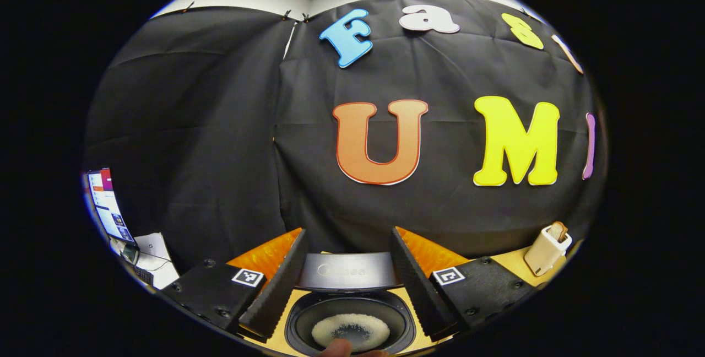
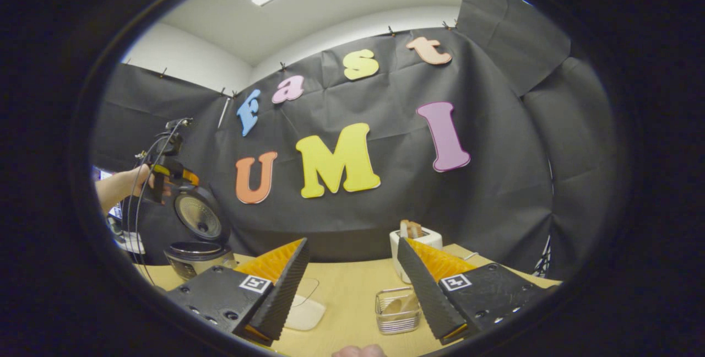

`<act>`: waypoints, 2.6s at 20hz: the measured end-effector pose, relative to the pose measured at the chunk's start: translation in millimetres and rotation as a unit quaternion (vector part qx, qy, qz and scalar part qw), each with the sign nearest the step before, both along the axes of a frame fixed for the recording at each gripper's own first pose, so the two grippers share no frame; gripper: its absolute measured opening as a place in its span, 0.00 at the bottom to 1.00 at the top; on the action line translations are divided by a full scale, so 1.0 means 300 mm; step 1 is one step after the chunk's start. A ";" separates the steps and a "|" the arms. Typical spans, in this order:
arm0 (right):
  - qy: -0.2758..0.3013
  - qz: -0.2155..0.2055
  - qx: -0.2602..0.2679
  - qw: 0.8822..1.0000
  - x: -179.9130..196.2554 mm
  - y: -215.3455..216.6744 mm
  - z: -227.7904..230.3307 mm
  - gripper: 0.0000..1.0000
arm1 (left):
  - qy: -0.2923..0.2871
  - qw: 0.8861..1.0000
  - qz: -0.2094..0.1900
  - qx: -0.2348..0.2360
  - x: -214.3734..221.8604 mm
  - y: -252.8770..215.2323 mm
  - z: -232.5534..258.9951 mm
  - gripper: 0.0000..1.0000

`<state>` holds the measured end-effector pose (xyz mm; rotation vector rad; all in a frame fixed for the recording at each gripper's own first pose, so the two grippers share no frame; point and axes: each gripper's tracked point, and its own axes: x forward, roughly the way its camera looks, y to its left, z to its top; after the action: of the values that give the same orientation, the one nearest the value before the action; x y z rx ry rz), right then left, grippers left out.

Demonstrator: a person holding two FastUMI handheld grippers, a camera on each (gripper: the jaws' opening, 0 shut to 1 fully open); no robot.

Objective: Close the left gripper, press the button to open the rice cooker; take a wooden spoon from the chopstick holder with the right hand, scoop a spoonful of rice and pour it into the rice cooker, then put the wooden spoon back into the chopstick holder.

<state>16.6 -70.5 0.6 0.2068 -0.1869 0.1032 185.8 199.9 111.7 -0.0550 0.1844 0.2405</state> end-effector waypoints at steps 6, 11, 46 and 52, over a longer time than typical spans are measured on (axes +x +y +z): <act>-0.007 0.001 -0.012 1.000 -0.041 0.010 -0.019 0.92 | 0.005 1.000 -0.019 -0.025 -0.213 -0.073 -0.149 0.93; -0.019 -0.014 -0.017 1.000 -0.087 -0.013 -0.002 0.99 | 0.032 0.998 -0.031 -0.036 -0.329 -0.120 -0.309 0.92; -0.040 -0.021 -0.055 0.997 -0.202 0.141 0.090 0.95 | -0.114 0.989 -0.093 0.021 -0.633 -0.557 -0.192 0.98; -0.046 -0.046 -0.063 0.996 -0.283 0.138 0.099 0.95 | -0.154 0.980 -0.124 0.006 -0.816 -0.753 -0.179 0.95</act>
<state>-68.2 -29.0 30.4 0.0685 -0.2804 0.0332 -59.0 -25.8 58.1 -0.0560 -0.1197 -0.0182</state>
